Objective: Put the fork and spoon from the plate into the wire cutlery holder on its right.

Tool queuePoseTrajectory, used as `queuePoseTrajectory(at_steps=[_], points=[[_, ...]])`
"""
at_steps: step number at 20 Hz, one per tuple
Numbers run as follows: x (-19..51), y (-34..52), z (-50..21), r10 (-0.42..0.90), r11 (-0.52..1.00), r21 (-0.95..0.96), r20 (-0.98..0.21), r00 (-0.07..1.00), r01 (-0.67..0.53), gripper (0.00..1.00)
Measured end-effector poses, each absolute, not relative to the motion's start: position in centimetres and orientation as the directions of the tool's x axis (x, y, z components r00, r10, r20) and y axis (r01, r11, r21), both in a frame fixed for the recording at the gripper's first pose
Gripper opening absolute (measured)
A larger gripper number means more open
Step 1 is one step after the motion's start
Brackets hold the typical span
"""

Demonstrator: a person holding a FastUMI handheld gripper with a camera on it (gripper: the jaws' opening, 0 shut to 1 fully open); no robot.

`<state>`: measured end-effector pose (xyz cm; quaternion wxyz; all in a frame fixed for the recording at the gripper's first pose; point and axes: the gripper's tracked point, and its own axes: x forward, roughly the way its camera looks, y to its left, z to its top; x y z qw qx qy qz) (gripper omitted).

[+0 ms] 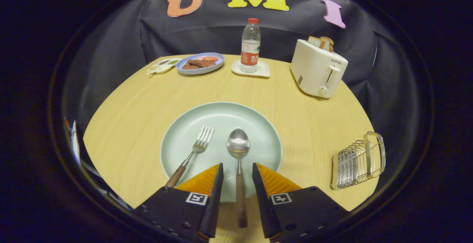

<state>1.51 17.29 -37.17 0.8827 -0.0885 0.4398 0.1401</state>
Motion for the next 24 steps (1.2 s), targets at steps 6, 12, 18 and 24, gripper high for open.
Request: queuePoseTrajectory(at_steps=[6, 12, 18, 24], points=[[0.9, 17.1, -39.1, 0.138, 0.952, -0.024, -0.855, 0.5, -0.304, 0.13], [0.9, 16.5, -36.2, 0.155, 0.954, 0.015, -0.88, 0.45, -0.299, 0.01], [1.1, 12.8, -27.9, 0.207, 0.961, 0.107, -0.89, 0.407, -0.255, 0.01], [1.6, 1.4, -22.2, 0.105, 0.982, 0.034, -0.916, 0.387, -0.186, 0.01]])
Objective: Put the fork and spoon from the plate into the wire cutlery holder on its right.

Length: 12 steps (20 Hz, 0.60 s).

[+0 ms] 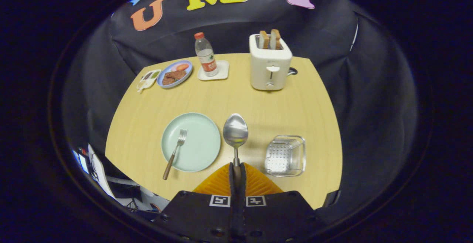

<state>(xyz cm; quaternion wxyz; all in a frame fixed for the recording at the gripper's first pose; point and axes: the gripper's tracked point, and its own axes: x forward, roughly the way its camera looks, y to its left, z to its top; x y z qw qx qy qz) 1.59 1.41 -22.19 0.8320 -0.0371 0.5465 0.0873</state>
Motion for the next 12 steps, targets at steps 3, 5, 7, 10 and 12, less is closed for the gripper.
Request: queuePoseTrajectory(at_steps=[3, 5, 7, 10, 12], points=[[1.6, -3.2, -22.7, 0.058, 0.991, 0.013, -0.94, 0.335, -0.135, 0.01], [0.9, -4.7, -23.4, 0.064, 0.995, 0.039, -0.959, 0.277, -0.095, 0.01], [0.2, -5.4, -24.6, 0.081, 0.994, 0.064, -0.973, 0.217, -0.087, 0.01], [0.2, -6.0, -26.5, 0.103, 0.994, 0.097, -0.985, 0.141, -0.049, 0.01], [0.4, -6.3, -27.3, 0.113, 0.993, 0.111, -0.987, 0.111, -0.024, 0.02]])
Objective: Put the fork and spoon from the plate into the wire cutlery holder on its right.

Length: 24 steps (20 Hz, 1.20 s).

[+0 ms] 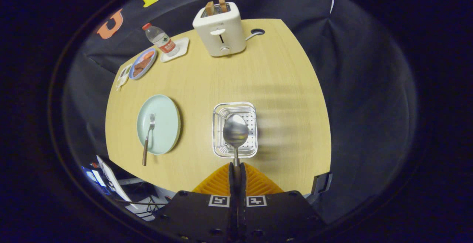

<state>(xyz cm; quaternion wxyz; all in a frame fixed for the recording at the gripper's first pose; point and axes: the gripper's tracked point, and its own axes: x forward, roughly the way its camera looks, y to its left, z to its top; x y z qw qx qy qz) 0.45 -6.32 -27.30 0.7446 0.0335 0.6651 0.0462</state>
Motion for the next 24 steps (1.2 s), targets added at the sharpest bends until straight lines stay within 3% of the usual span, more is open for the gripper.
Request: queuePoseTrajectory(at_steps=[8, 12, 13, 14, 17, 19, 24], points=[[1.9, -5.8, -27.6, 0.175, 0.984, 0.178, -0.974, 0.14, 0.003, 0.11], [3.3, -4.8, -25.6, 0.17, 0.985, 0.166, -0.949, 0.267, -0.038, 0.42], [3.8, -4.5, -24.8, 0.165, 0.986, 0.156, -0.937, 0.309, -0.055, 0.54], [4.0, -3.9, -24.0, 0.163, 0.986, 0.145, -0.921, 0.354, -0.076, 0.58], [4.4, -0.9, -21.5, 0.18, 0.981, 0.123, -0.861, 0.476, -0.149, 0.88], [3.8, 2.0, -20.2, 0.207, 0.976, 0.136, -0.818, 0.536, -0.169, 0.96], [1.6, 10.4, -21.5, 0.233, 0.971, 0.138, -0.746, 0.623, -0.197, 0.97]])
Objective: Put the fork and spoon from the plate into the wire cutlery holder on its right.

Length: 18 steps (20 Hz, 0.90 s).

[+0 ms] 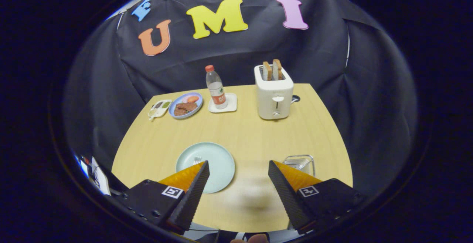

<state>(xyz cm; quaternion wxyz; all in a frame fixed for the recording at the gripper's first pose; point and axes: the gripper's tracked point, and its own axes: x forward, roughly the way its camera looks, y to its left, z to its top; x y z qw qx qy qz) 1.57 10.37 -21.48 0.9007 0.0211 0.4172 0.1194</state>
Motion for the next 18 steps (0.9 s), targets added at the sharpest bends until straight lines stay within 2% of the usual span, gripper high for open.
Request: queuePoseTrajectory(at_steps=[8, 15, 18], points=[[-1.2, 21.3, -29.4, 0.216, 0.973, 0.126, -0.788, 0.576, -0.192, 0.97], [-1.2, 24.6, -35.3, 0.159, 0.981, 0.073, -0.827, 0.54, -0.178, 0.97], [-0.9, 25.0, -37.0, 0.148, 0.983, 0.065, -0.842, 0.519, -0.174, 0.91]])
